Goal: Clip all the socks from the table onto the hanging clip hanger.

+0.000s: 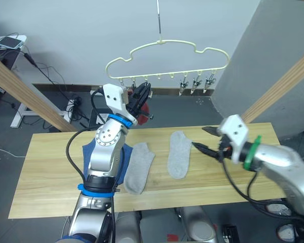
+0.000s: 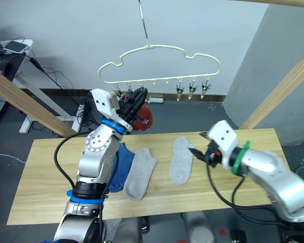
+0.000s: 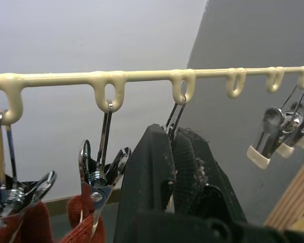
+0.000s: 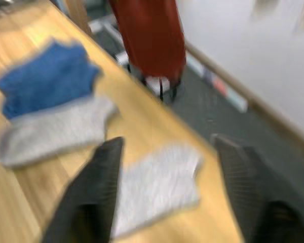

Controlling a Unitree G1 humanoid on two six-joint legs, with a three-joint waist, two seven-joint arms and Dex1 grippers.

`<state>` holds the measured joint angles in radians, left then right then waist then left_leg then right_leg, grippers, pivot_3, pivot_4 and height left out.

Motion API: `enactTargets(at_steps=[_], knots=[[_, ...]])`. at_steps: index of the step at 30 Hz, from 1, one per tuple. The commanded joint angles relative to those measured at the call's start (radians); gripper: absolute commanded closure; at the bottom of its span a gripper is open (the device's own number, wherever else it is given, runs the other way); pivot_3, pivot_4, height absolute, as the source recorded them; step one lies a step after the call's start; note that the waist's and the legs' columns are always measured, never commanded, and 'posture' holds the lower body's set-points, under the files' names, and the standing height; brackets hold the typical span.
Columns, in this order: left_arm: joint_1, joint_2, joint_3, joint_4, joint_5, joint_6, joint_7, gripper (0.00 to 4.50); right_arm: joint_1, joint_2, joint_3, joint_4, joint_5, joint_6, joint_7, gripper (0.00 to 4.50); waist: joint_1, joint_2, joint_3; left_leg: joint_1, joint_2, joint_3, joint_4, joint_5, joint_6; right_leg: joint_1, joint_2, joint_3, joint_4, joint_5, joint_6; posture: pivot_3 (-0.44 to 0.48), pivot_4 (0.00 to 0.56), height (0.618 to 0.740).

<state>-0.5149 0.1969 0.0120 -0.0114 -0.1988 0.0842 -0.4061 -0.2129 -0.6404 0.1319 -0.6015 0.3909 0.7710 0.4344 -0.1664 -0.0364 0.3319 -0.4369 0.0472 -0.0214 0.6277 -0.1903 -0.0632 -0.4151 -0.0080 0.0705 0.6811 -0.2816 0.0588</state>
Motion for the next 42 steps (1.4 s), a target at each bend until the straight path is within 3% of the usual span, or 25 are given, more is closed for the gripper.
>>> enactTargets(at_steps=[1, 3, 8, 14, 20, 23, 34, 42], knots=[[0.004, 0.026, -0.003, -0.075, -0.044, 0.032, -0.054, 4.48, -0.023, 0.094, 0.118, 0.085, -0.162, -0.069, -0.124, 0.04, -0.003, 0.0, 0.0, 0.0, 0.0, 0.001, 0.0, 0.0, 0.0, 0.0, 0.0, 0.001, 0.0, 0.0, 0.0, -0.311, 0.339, 0.732], [0.004, 0.058, 0.007, -0.093, -0.075, 0.054, -0.099, 4.48, -0.047, 0.219, 0.208, 0.254, -0.291, -0.157, -0.243, 0.0, -0.013, -0.001, -0.001, 0.001, 0.001, 0.0, 0.0, 0.0, 0.0, 0.0, 0.001, 0.0, 0.0, 0.0, 0.0, -0.311, 0.339, 0.732], [-0.009, 0.102, 0.017, -0.097, -0.126, 0.092, -0.161, 4.48, -0.11, 0.378, 0.237, 0.513, -0.41, -0.34, -0.331, 0.0, -0.019, -0.001, 0.0, 0.001, 0.001, 0.0, -0.001, 0.0, 0.0, 0.0, 0.001, 0.0, 0.0, 0.001, 0.0, -0.29, 0.34, 0.732], [-0.018, 0.12, 0.017, -0.103, -0.133, 0.111, -0.177, 4.48, -0.212, 0.506, 0.214, 0.851, -0.443, -0.504, -0.331, 0.0, -0.019, -0.001, 0.0, 0.001, 0.001, -0.001, -0.001, 0.0, 0.0, 0.001, 0.0, 0.0, 0.0, 0.002, -0.001, -0.272, 0.341, 0.732], [-0.016, 0.126, 0.02, -0.114, -0.131, 0.127, -0.183, 4.48, -0.228, 0.558, 0.145, 1.01, -0.428, -0.488, -0.317, 0.0, -0.015, -0.001, 0.0, 0.001, 0.0, 0.0, -0.001, 0.0, 0.0, 0.001, -0.001, 0.0, -0.001, 0.004, -0.004, -0.272, 0.341, 0.732], [-0.014, 0.133, 0.025, -0.114, -0.131, 0.13, -0.184, 4.48, -0.221, 0.572, 0.126, 1.009, -0.437, -0.476, -0.313, 0.6, -0.013, -0.001, 0.0, 0.001, 0.001, -0.001, -0.001, 0.0, 0.0, 0.001, 0.0, -0.001, 0.0, 0.004, -0.004, -0.248, 0.339, 0.732], [-0.016, 0.169, 0.046, -0.116, -0.183, 0.175, -0.234, 4.48, -0.203, 0.611, 0.098, 0.941, -0.431, -0.456, -0.276, 4.42, 0.002, -0.001, 0.0, 0.002, 0.001, -0.001, 0.0, 0.0, 0.0, 0.002, 0.0, -0.001, 0.001, 0.004, -0.004, -0.253, 0.34, 0.732], [-0.035, 0.182, 0.069, -0.132, -0.263, 0.241, -0.261, 4.48, -0.254, 0.62, 0.176, 0.723, -0.483, -0.591, -0.211, 4.5, 0.0, 0.0, 0.0, 0.001, 0.001, -0.001, -0.001, 0.0, 0.0, 0.0, 0.0, 0.0, 0.0, 0.004, -0.004, -0.256, 0.337, 0.732]])
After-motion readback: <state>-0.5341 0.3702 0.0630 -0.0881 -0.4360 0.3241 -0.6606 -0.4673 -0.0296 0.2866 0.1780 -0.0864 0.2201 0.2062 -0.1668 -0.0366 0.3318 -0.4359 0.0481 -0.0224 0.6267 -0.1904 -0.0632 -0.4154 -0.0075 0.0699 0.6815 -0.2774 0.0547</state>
